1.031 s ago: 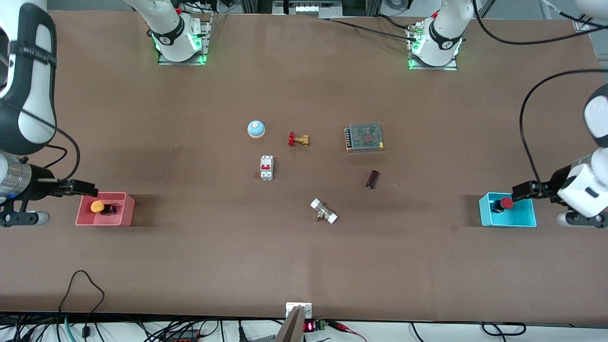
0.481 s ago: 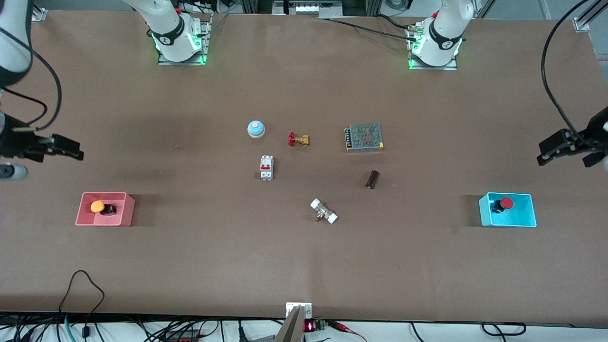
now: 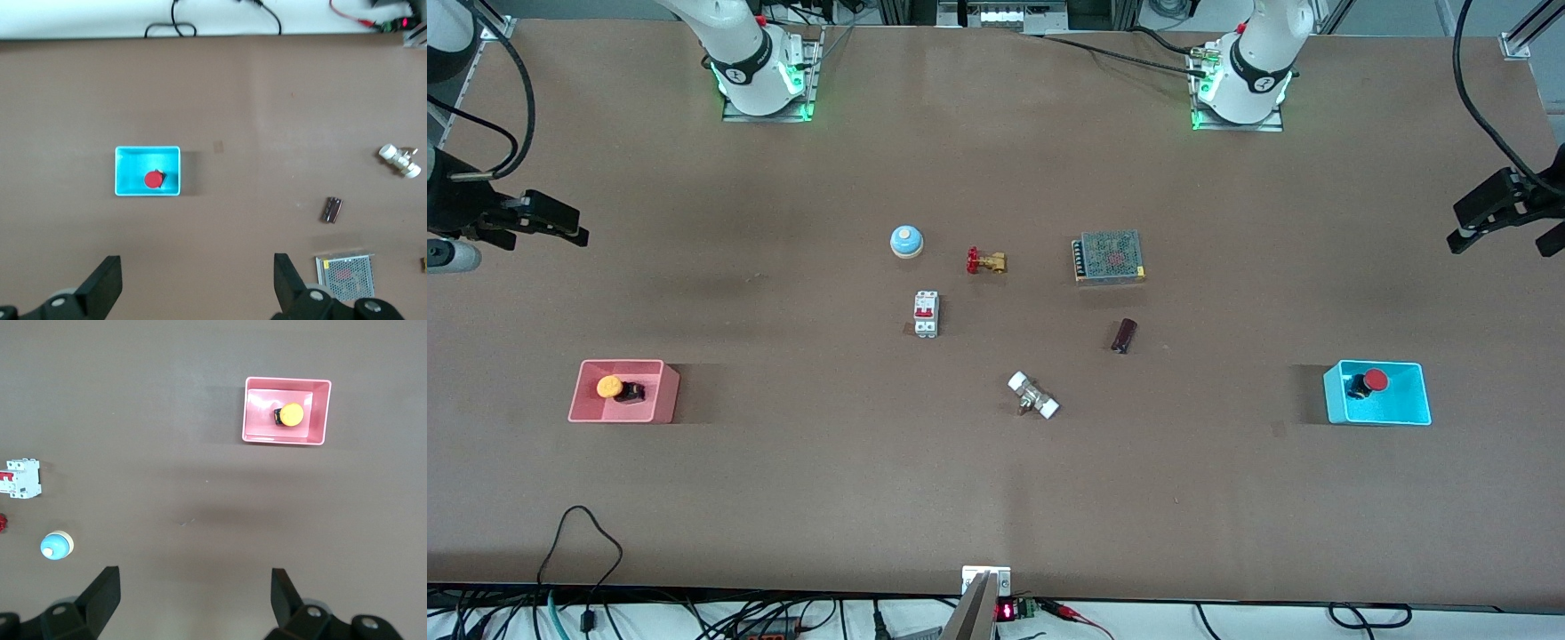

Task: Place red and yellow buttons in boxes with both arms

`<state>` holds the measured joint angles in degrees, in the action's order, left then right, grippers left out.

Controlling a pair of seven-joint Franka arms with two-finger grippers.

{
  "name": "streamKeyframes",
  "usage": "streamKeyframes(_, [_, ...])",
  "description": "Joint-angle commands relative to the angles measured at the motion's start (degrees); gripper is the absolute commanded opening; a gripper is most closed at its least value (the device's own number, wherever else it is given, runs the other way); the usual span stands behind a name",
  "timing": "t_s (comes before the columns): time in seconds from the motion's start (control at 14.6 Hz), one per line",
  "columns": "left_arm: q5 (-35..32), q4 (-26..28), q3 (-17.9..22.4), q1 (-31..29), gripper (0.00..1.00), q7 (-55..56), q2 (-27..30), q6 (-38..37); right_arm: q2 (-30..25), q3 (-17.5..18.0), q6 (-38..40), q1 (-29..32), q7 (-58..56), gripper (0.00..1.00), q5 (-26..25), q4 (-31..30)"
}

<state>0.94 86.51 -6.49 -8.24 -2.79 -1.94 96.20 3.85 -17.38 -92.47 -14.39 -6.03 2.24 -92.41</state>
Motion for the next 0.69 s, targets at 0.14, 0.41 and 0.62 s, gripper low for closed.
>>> streamKeyframes(0.14, [0.73, 7.7, -0.45, -0.64, 1.0, -0.63, 3.0, 2.24, -2.53, 0.15, 1.24, -0.38, 2.86, 1.0, -1.62, -1.99])
streamKeyframes(0.41, [0.65, 6.92, -0.36, -0.72, 1.0, -0.28, 3.0, -1.01, -2.97, 0.24, 2.21, -0.38, 3.31, 1.0, -1.62, -1.99])
streamKeyframes(0.62, [0.65, 7.18, -0.63, -0.64, 1.0, 0.16, 3.78, -2.33, -3.23, 0.24, 2.3, -0.38, 3.31, 1.0, -1.62, -1.99])
